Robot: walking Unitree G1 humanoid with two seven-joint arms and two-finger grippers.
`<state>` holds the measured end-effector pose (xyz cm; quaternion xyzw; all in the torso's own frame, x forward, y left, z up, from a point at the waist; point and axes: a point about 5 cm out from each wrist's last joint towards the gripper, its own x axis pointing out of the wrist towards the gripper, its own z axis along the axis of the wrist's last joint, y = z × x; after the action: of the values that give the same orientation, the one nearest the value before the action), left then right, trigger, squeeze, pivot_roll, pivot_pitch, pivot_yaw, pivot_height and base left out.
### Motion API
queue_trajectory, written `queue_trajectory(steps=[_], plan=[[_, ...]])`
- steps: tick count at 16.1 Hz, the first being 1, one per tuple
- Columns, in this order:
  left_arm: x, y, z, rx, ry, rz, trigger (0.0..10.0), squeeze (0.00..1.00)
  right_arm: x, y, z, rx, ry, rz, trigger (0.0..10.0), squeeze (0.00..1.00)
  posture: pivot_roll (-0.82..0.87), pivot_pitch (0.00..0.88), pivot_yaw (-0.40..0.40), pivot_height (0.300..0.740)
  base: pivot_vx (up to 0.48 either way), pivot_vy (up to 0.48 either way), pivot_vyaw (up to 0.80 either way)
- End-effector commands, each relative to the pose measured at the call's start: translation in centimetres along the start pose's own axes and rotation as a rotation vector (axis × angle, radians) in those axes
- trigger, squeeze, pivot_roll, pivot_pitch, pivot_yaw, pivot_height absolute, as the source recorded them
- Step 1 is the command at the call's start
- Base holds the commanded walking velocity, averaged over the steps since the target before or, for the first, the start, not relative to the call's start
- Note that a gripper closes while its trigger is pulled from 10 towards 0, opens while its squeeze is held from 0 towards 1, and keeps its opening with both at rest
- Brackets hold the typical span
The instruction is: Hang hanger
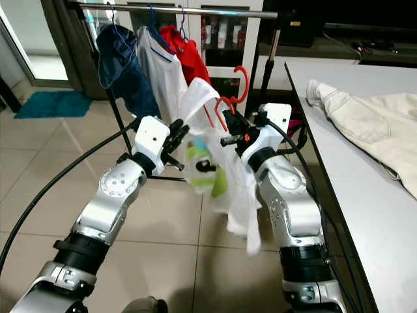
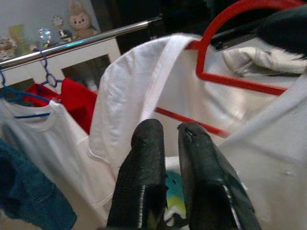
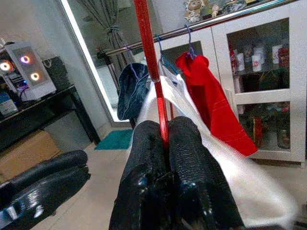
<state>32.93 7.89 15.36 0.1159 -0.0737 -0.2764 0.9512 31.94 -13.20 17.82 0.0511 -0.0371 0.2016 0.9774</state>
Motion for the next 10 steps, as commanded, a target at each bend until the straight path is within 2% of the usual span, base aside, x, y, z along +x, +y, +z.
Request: queue_trajectory(steps=[1, 4, 5, 6, 7, 8, 9, 10], plan=[[-0.3, -0.3, -0.2, -0.028, 0.012, -0.035, 10.0, 1.0, 0.0, -0.3, 0.2, -0.023, -0.003, -0.017, 10.0, 0.0, 0.05, 0.0, 0.052, 0.74, 0.0, 0.0, 0.0], [-0.5, -0.3, -0.7, -0.055, 0.037, -0.034, 10.0, 1.0, -0.1, -0.5, -0.2, -0.024, 0.019, -0.031, 10.0, 0.0, 0.05, 0.0, 0.055, 0.74, 0.0, 0.0, 0.0], [-0.6, 0.0, -0.7, -0.06, 0.039, -0.01, 10.0, 1.0, -0.2, -0.7, -0.5, -0.032, 0.037, -0.041, 10.0, 0.0, 0.05, 0.0, 0.056, 0.74, 0.0, 0.0, 0.0], [-1.0, 0.6, -0.8, -0.11, 0.043, 0.039, 10.0, 1.0, -0.6, -1.2, -1.3, -0.059, 0.077, -0.077, 10.0, 0.0, 0.04, 0.0, 0.056, 0.74, 0.0, 0.0, 0.0], [-1.5, 1.2, -0.9, -0.167, 0.048, 0.081, 10.0, 0.0, -1.2, -1.6, -2.0, -0.078, 0.097, -0.113, 10.0, 0.0, 0.05, 0.0, 0.056, 0.74, 0.0, 0.0, 0.0], [-2.5, 1.9, -1.3, -0.182, 0.082, 0.125, 10.0, 0.0, -1.9, -1.9, -2.6, -0.052, 0.117, -0.151, 10.0, 0.0, 0.04, 0.0, 0.052, 0.74, 0.0, 0.0, 0.0], [-3.7, 2.4, -1.8, -0.165, 0.104, 0.144, 10.0, 0.0, -2.8, -2.3, -3.2, -0.028, 0.132, -0.198, 10.0, 0.0, 0.04, 0.0, 0.05, 0.74, 0.0, 0.0, 0.0], [-4.4, 2.6, -2.1, -0.159, 0.113, 0.147, 10.0, 0.0, -3.3, -2.3, -3.4, -0.015, 0.132, -0.214, 10.0, 0.0, 0.04, 0.0, 0.05, 0.74, 0.0, 0.0, 0.0]])
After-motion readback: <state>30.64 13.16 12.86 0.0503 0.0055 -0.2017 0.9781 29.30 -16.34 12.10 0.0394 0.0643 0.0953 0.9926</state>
